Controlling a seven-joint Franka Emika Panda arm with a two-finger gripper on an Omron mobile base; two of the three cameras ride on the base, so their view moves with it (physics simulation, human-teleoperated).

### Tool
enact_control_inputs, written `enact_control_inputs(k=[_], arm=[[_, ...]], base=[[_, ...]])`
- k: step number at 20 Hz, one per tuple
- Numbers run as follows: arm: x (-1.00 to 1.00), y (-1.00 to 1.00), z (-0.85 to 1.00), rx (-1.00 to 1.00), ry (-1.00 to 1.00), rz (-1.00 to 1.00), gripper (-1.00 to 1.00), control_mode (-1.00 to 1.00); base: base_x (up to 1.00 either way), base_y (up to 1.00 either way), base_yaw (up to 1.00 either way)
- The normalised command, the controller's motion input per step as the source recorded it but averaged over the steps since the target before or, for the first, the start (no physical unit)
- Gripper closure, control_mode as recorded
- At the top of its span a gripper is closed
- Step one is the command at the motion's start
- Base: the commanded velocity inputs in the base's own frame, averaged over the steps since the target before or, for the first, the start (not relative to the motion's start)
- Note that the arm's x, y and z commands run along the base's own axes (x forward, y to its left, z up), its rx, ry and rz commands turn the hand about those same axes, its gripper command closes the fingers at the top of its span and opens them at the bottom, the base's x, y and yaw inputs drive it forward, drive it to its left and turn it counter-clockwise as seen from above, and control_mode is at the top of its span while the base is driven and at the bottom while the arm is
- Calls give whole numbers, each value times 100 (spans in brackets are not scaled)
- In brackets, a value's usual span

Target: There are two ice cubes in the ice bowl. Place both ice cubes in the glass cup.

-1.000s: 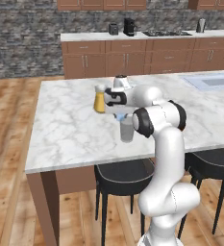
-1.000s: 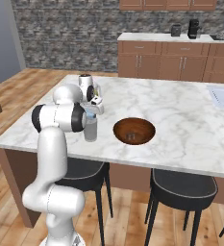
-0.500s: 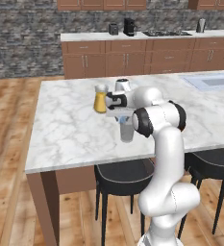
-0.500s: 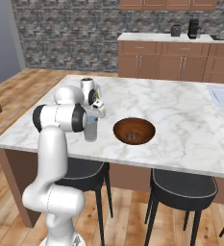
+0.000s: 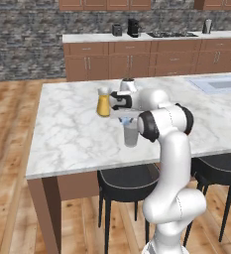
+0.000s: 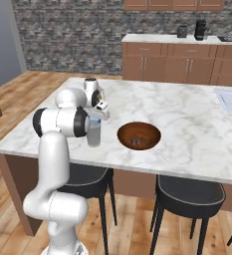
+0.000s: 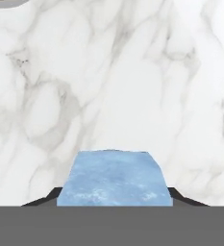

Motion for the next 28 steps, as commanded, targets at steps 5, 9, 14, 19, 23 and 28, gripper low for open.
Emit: enact_control_inputs(k=[5,9,14,19,23,28], arm=[[0,0,47,3,0,0,100,-100],[-7,0,19,0,0,0,100,-100],[-46,0,22,0,-3,1,100,-100],[-36,0,52,3,-11,0,100,-100],[-56,0,19,0,-3,0,100,-100],[-44,-2,-28,-6,0,1,100,-100]], base=[[0,0,0],[0,0,0],[0,0,0],[0,0,0],[0,0,0],[0,0,0]])
